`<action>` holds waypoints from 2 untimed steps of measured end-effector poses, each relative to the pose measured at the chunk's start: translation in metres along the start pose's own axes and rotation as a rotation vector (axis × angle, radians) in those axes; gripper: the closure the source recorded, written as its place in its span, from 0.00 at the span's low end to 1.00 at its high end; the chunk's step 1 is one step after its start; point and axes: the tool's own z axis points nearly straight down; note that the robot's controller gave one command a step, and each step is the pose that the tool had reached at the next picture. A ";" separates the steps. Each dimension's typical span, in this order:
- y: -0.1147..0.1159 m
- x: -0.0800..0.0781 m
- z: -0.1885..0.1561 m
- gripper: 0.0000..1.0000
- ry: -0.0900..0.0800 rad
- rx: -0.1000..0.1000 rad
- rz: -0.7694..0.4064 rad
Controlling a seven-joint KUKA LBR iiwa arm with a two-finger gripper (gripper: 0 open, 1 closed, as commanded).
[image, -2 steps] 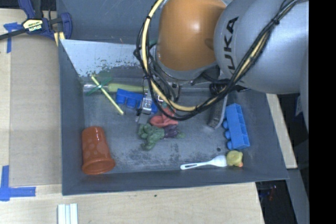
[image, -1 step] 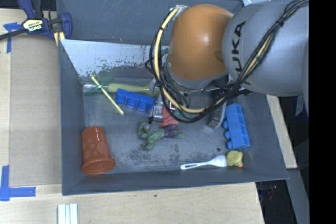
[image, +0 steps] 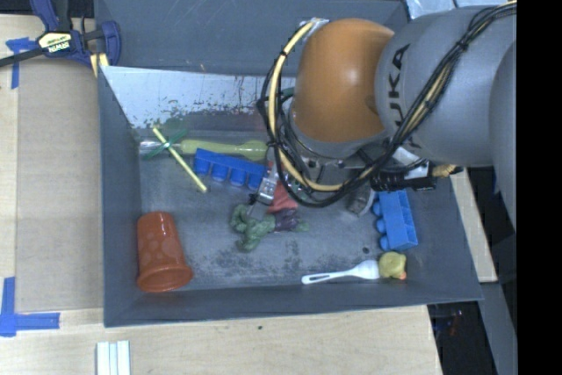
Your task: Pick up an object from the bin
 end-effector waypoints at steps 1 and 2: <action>-0.015 -0.006 0.023 0.00 -0.001 0.000 -0.103; -0.039 -0.020 0.074 0.00 -0.003 -0.002 -0.079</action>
Offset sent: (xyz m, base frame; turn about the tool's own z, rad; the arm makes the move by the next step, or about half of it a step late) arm 0.0036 -0.0535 -0.0916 -0.1033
